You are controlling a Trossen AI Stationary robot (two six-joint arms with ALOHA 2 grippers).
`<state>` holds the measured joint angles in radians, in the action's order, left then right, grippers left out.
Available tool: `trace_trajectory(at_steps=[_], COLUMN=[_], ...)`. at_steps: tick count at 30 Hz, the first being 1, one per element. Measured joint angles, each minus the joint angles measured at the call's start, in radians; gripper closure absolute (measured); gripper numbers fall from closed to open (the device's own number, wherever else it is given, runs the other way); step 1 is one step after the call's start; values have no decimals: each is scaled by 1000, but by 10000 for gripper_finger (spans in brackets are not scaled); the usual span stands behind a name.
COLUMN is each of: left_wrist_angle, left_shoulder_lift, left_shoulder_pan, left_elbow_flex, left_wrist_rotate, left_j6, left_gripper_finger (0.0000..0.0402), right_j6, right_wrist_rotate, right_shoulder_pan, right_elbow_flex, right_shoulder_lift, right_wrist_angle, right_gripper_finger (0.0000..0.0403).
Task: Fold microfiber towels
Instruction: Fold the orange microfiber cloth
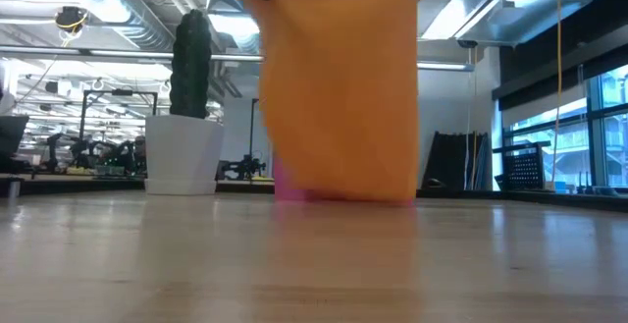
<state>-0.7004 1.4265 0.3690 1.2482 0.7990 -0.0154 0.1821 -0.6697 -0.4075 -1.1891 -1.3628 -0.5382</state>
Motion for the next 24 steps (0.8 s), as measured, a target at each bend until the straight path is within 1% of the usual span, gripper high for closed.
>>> trace_trajectory(at_steps=[2,4,7,9,12,15,17,20,24], left_wrist_angle=[60,127,261,334,423,470,462,427,380], left_shoulder_lift=[14,31,75,114,184,243,258,253,227], left_shoulder_pan=[57,117,195,238,275,292,289,247,170], left_elbow_flex=[-79,-149,-217,-248,-256,-235,-231,-229,-228], left_wrist_rotate=[-16,-51,-117,-150,-219,-290,-290,-289,-285], left_j6=[-62,-105,-142,-160,-163,-162,-151,-136,-96], left_gripper_finger=[401,401,401,401,401,401,401,401,401], right_j6=[52,99,136,147,172,227,235,281,363], right_wrist_rotate=[39,85,175,210,217,219,189,142,52], right_shoulder_pan=[-43,-84,-149,-190,-242,-271,-280,-270,-228], right_elbow_flex=[88,174,277,315,327,303,287,283,281], right_shoulder_lift=[-10,-29,-76,-127,-218,-298,-333,-323,-267], right_wrist_angle=[96,231,442,561,627,620,609,528,366], right_gripper_finger=[401,401,401,401,401,401,401,401,401])
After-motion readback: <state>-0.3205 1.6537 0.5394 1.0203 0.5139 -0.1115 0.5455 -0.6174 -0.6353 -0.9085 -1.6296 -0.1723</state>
